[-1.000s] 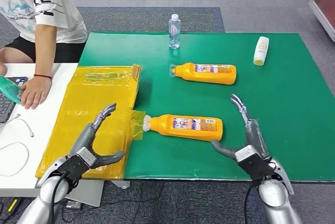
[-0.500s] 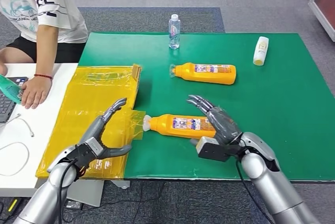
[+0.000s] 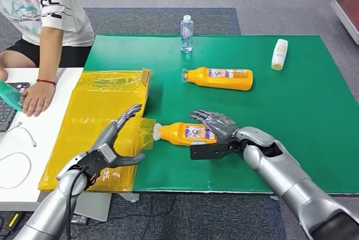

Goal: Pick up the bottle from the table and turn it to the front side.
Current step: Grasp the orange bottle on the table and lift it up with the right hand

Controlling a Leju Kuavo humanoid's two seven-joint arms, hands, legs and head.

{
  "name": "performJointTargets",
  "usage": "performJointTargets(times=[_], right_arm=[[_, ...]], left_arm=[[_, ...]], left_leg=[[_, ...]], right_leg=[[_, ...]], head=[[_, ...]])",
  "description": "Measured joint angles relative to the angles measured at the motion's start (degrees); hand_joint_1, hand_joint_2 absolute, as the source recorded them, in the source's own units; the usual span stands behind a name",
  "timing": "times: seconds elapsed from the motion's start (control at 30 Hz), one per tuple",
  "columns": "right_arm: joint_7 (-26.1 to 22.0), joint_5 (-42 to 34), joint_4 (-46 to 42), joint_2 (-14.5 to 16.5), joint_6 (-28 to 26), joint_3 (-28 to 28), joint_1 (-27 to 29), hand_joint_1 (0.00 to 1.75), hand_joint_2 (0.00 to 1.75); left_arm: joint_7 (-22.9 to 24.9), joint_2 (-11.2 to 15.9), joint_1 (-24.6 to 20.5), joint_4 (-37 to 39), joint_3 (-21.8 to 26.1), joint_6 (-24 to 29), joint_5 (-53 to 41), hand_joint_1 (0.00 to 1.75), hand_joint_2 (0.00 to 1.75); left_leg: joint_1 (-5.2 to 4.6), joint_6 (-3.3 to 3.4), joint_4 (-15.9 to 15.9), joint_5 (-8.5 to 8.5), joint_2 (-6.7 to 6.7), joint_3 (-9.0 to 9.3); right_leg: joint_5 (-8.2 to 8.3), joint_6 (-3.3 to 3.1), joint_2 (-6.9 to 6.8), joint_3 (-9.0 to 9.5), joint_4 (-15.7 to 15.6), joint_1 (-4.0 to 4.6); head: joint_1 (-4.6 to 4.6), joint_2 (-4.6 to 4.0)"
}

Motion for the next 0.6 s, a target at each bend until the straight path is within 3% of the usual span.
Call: performJointTargets(times=[0.27, 0.6], right_arm=[[1.65, -0.47, 10.77, 1.24, 1.35, 5.34, -4.36, 0.0, 1.75], [2.39, -2.1, 14.16, 1.28, 2.75, 7.45, -6.33, 0.0, 1.75]], left_arm=[[-0.28, 0.04, -0.07, 1.15, -0.17, -0.02, 0.17, 0.0, 1.75], [-1.01, 0.08, -0.65, 2.48, -0.19, -0.23, 0.12, 0.0, 1.75]], left_leg=[[0.0, 0.0, 0.0, 0.0, 0.0, -0.01], [0.0, 0.01, 0.0, 0.01, 0.0, -0.01]], right_leg=[[0.0, 0.0, 0.0, -0.01, 0.0, 0.0], [0.0, 0.0, 0.0, -0.01, 0.0, 0.0]], head=[[0.02, 0.0], [0.01, 0.0]])
